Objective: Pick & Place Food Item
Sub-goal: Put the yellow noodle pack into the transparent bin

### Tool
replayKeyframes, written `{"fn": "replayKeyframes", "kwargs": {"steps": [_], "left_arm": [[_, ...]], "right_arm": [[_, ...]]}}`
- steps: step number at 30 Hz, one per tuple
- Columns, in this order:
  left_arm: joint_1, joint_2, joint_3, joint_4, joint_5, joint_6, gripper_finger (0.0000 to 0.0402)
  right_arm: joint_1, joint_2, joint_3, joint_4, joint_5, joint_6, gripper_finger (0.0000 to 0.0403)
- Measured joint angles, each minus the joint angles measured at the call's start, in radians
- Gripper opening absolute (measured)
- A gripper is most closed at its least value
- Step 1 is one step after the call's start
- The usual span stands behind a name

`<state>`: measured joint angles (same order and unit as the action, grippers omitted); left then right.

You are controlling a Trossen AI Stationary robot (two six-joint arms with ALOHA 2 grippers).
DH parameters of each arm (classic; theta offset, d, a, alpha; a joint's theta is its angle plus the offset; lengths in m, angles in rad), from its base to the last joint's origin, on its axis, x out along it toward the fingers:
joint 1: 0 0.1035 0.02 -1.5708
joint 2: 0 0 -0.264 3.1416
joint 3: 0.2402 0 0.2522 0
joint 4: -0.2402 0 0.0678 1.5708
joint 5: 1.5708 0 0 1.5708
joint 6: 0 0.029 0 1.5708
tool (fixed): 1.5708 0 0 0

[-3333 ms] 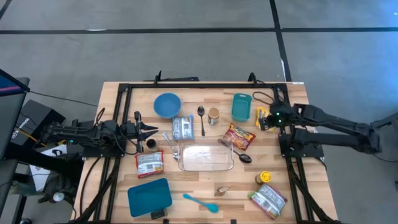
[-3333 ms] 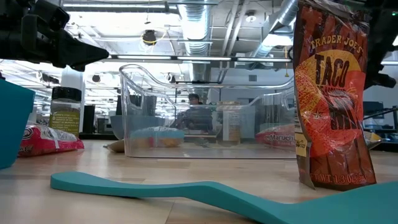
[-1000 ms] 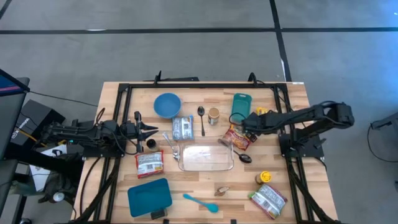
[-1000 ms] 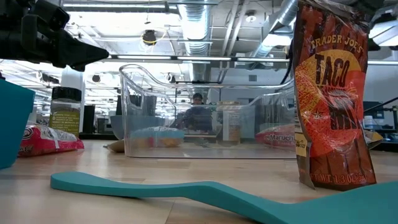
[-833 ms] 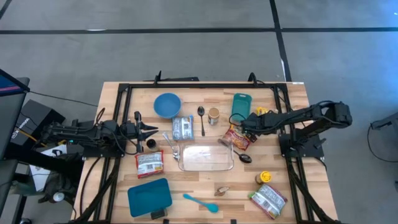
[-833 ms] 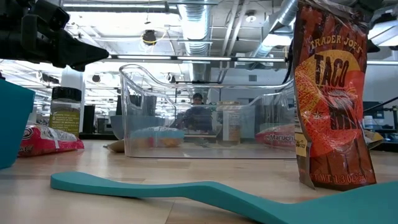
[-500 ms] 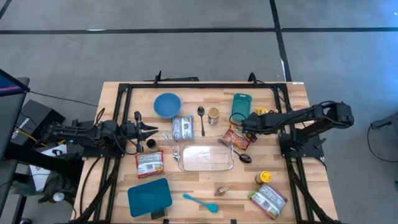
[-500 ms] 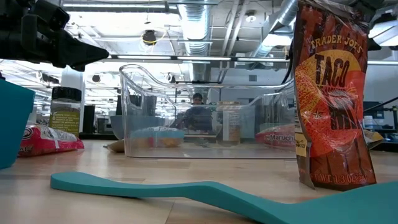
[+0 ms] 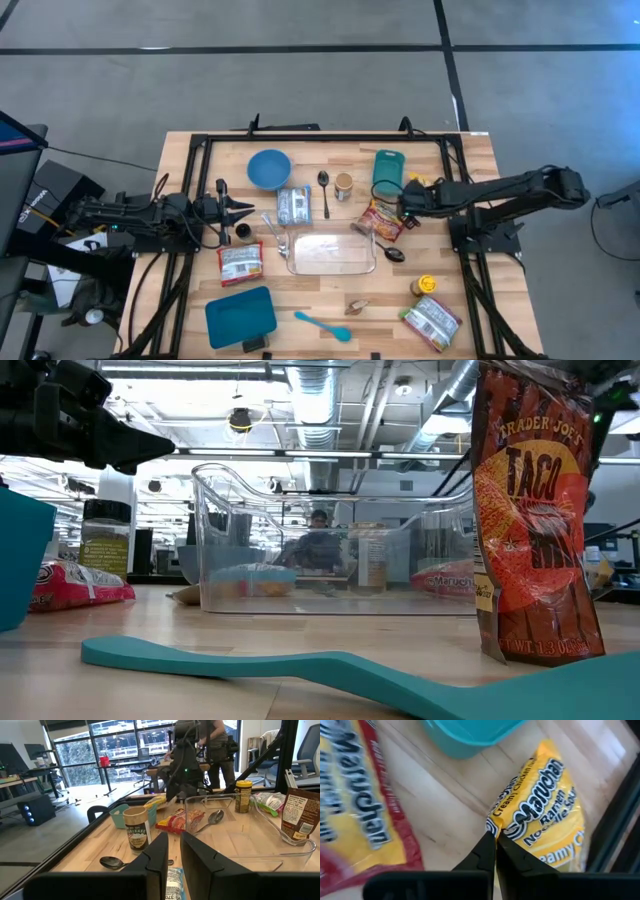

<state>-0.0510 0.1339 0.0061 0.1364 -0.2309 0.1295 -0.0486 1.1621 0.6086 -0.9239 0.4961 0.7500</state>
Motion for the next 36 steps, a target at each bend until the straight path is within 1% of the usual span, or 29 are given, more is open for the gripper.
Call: {"fn": "replayKeyframes", "kwargs": {"steps": [4, 12, 21, 31, 33, 36], "left_arm": [[0.0, 0.0, 0.0, 0.0, 0.0, 0.0, 0.0044], [0.0, 0.0, 0.0, 0.0, 0.0, 0.0, 0.0044], [0.0, 0.0, 0.0, 0.0, 0.0, 0.0, 0.0044], [0.0, 0.0, 0.0, 0.0, 0.0, 0.0, 0.0044], [0.0, 0.0, 0.0, 0.0, 0.0, 0.0, 0.0044], [0.0, 0.0, 0.0, 0.0, 0.0, 0.0, 0.0044]], "right_arm": [[0.045, -0.065, 0.059, -0.062, 0.0, 0.036, 0.0001], [0.108, -0.15, 0.21, -0.096, 0.007, 0.037, 0.0], [0.189, -0.169, 0.375, -0.151, 0.102, 0.032, 0.0], [0.309, -0.167, 0.495, -0.13, 0.183, 0.025, 0.0], [0.332, -0.168, 0.502, -0.096, 0.184, 0.011, 0.0], [0.366, -0.167, 0.503, 0.0, 0.184, -0.046, 0.0]]}}
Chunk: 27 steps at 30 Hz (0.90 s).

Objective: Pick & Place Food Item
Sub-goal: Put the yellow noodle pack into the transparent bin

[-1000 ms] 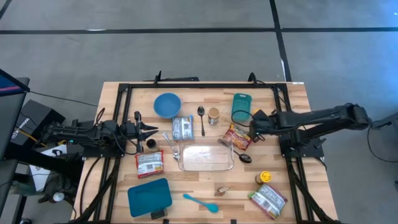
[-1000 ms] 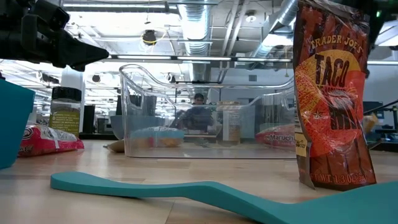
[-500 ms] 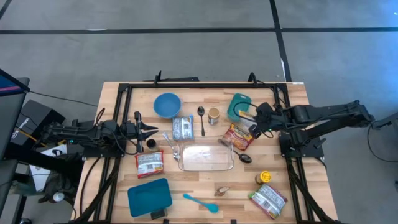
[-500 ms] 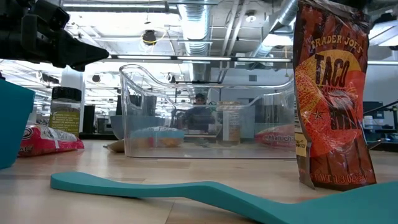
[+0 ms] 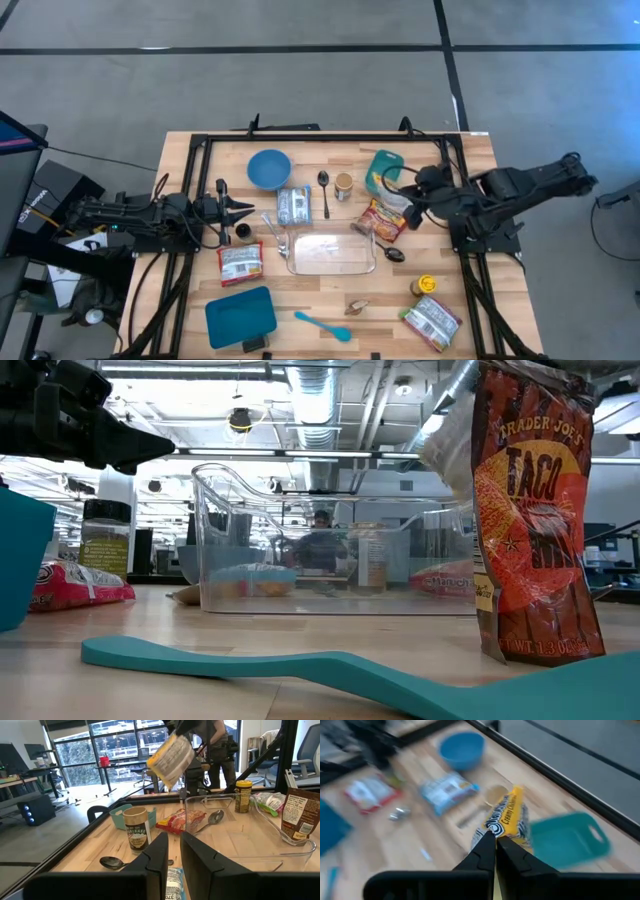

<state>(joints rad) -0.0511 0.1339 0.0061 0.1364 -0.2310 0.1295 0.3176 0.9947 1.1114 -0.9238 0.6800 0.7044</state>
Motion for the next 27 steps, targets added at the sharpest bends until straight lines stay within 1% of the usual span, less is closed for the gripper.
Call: {"fn": "replayKeyframes", "kwargs": {"steps": [5, 10, 15, 18, 27], "left_arm": [[0.0, 0.0, 0.0, 0.0, 0.0, 0.0, 0.0044], [0.0, 0.0, 0.0, 0.0, 0.0, 0.0, 0.0044], [0.0, 0.001, 0.0, 0.004, 0.0, 0.0, 0.0044], [0.0, 0.006, 0.0, 0.005, 0.0, 0.0, 0.0044], [0.0, 0.011, 0.0, 0.007, 0.0, 0.0, 0.0044]], "right_arm": [[0.05, 0.009, 0.0, 0.182, -0.003, -0.073, 0.0], [0.082, 0.028, 0.001, 0.318, -0.005, -0.076, 0.0], [0.103, 0.066, 0.0, 0.371, -0.002, 0.012, 0.0], [0.108, 0.109, 0.0, 0.404, -0.002, 0.075, 0.0], [0.108, 0.268, 0.0, 0.479, -0.026, 0.143, 0.0]]}}
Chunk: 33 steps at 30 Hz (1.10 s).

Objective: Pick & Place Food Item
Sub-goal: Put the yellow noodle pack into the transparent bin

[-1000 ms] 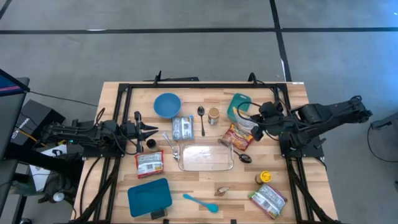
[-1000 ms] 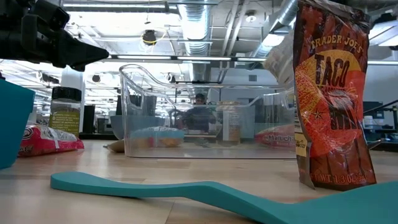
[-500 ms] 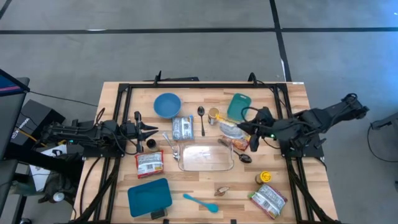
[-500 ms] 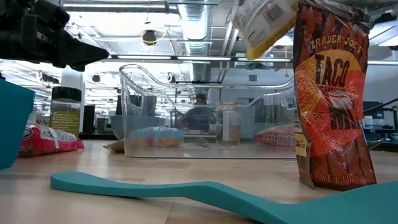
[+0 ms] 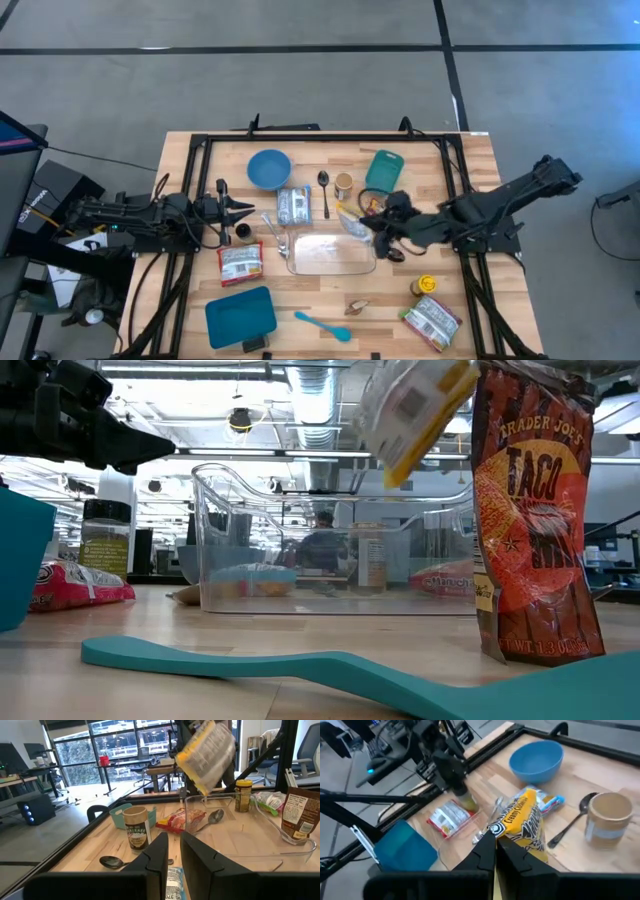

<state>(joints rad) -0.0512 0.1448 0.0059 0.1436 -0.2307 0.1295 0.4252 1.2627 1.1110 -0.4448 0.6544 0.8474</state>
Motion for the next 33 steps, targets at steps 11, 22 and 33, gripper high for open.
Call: {"fn": "replayKeyframes", "kwargs": {"steps": [11, 22, 33], "left_arm": [[0.0, 0.0, 0.0, -0.001, 0.0, 0.0, 0.0044], [0.0, 0.0, 0.0, -0.001, 0.0, 0.0, 0.0044], [0.0, 0.0, 0.0, -0.001, 0.0, 0.0, 0.0044]], "right_arm": [[0.009, 0.173, 0.0, 0.031, -0.003, 0.156, 0.0], [0.034, 0.245, 0.001, 0.015, 0.027, 0.26, 0.0], [0.052, 0.282, 0.0, -0.163, 0.009, 0.441, 0.0]]}}
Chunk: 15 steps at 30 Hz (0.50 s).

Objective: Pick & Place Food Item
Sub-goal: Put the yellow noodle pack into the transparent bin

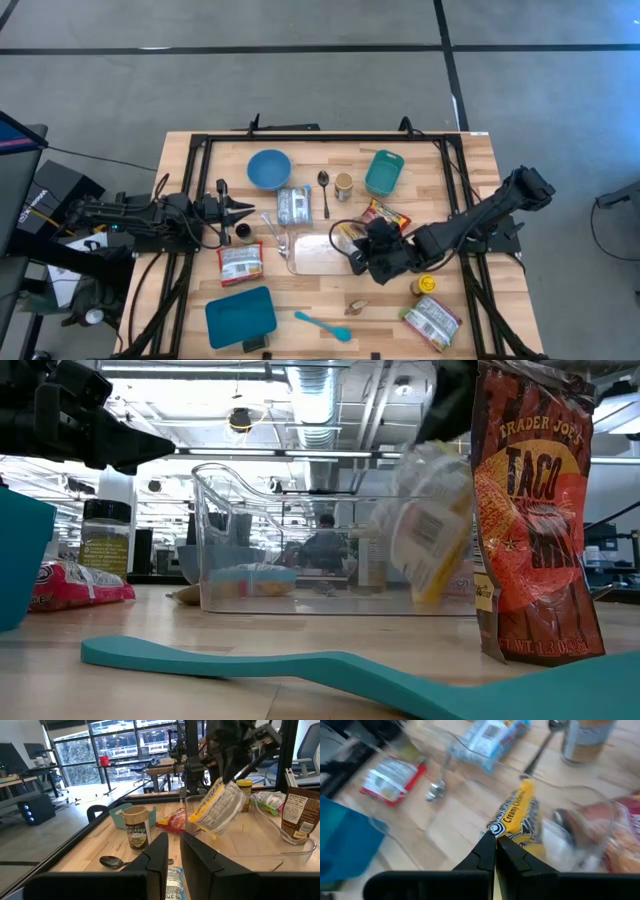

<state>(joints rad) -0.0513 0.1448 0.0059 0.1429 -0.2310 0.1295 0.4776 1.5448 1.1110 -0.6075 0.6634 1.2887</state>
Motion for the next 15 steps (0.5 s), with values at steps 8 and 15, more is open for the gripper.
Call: {"fn": "replayKeyframes", "kwargs": {"steps": [8, 15], "left_arm": [[0.0, 0.0, 0.0, 0.0, 0.0, 0.0, 0.0044], [0.0, 0.0, 0.0, 0.0, 0.0, 0.0, 0.0044]], "right_arm": [[0.007, -0.001, 0.0, -0.111, -0.009, 0.099, 0.0], [-0.005, -0.009, 0.0, -0.129, -0.013, 0.108, 0.0]]}}
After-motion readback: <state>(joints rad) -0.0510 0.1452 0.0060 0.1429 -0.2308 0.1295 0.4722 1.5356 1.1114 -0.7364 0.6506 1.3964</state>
